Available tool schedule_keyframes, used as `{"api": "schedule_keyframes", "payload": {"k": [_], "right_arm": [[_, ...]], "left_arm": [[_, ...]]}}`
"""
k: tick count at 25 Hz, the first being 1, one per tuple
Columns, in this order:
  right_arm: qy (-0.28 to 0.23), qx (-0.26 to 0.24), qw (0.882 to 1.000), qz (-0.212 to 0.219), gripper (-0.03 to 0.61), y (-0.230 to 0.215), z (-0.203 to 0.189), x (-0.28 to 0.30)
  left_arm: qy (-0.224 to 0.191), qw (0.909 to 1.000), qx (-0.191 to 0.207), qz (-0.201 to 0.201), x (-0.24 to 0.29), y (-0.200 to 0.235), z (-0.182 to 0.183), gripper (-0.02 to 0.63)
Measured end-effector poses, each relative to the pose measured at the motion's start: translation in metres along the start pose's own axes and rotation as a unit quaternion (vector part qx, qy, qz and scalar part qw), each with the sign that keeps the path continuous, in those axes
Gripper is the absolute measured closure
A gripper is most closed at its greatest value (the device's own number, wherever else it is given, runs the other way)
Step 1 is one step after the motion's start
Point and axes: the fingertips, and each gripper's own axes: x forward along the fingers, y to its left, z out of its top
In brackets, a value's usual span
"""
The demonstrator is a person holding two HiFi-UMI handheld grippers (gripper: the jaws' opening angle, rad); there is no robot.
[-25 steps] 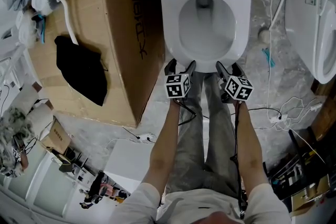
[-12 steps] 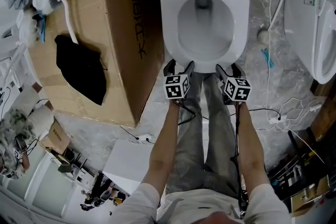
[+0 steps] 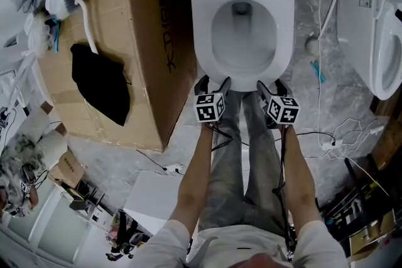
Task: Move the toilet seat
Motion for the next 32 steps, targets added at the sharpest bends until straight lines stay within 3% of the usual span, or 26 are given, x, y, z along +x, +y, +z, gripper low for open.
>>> {"api": "schedule_keyframes", "payload": {"k": [32], "right_arm": [[-0.027, 0.002, 1.000, 0.007, 0.226, 0.038, 0.039, -0.075]], "left_arm": [[-0.025, 0.9996, -0.009, -0.013, -0.076, -0.033, 0.045, 0.273]]}}
